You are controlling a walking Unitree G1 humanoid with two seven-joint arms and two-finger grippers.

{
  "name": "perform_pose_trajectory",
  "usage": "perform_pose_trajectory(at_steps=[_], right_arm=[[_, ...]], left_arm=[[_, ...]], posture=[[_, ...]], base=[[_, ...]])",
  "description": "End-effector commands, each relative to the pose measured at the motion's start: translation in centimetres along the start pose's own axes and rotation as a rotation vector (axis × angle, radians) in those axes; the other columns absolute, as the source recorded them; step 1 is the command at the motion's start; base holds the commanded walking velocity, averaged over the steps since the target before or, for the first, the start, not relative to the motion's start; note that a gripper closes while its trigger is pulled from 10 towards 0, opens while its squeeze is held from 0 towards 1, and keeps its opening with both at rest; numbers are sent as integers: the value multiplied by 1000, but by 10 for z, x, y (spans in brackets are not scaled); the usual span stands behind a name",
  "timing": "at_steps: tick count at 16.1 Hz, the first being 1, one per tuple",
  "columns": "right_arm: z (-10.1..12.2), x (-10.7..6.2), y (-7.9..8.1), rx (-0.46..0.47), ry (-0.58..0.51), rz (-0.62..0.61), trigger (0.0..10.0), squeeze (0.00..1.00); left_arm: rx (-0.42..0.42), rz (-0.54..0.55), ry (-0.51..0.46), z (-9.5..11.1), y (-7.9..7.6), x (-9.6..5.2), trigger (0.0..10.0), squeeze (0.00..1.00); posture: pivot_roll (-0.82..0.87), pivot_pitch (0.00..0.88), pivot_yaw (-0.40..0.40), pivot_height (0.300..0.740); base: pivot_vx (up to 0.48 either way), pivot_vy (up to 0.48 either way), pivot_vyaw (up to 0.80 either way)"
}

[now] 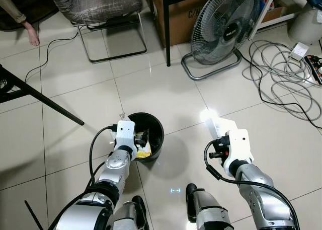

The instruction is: Picking trash to rubbish bin

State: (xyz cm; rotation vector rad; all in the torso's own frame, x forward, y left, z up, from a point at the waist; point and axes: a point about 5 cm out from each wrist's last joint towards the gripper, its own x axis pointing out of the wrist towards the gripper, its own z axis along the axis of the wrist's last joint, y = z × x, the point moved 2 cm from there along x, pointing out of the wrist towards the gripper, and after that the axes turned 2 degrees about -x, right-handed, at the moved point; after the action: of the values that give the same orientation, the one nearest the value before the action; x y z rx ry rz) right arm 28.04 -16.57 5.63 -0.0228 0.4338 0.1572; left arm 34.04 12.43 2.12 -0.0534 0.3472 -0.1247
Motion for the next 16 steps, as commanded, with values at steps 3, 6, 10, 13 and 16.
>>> perform_pose_trajectory(at_steps=[3, 6, 10, 13, 16], right_arm=[[-7, -4, 2, 11, 23, 3, 10000, 0], [-8, -4, 2, 11, 25, 5, 10000, 0], [-8, -4, 3, 11, 25, 6, 10000, 0], [-8, -3, 3, 10, 26, 9, 10000, 0], [-7, -3, 3, 10, 25, 10, 10000, 0]], left_arm=[[-30, 11, 65, -19, 2, -6, 10000, 1000], [-52, 11, 87, -24, 1, -7, 10000, 1000], [-102, 19, 108, -29, 1, -8, 10000, 1000], [-163, -4, 147, -36, -5, -10, 10000, 1000], [-183, -19, 151, -38, -10, -10, 10000, 1000]], posture=[[-316, 344, 94, 740], [-316, 344, 94, 740], [-313, 347, 92, 740], [-311, 347, 91, 740], [-311, 348, 92, 740]], base=[[0, 0, 0], [0, 0, 0], [0, 0, 0], [0, 0, 0], [0, 0, 0]])
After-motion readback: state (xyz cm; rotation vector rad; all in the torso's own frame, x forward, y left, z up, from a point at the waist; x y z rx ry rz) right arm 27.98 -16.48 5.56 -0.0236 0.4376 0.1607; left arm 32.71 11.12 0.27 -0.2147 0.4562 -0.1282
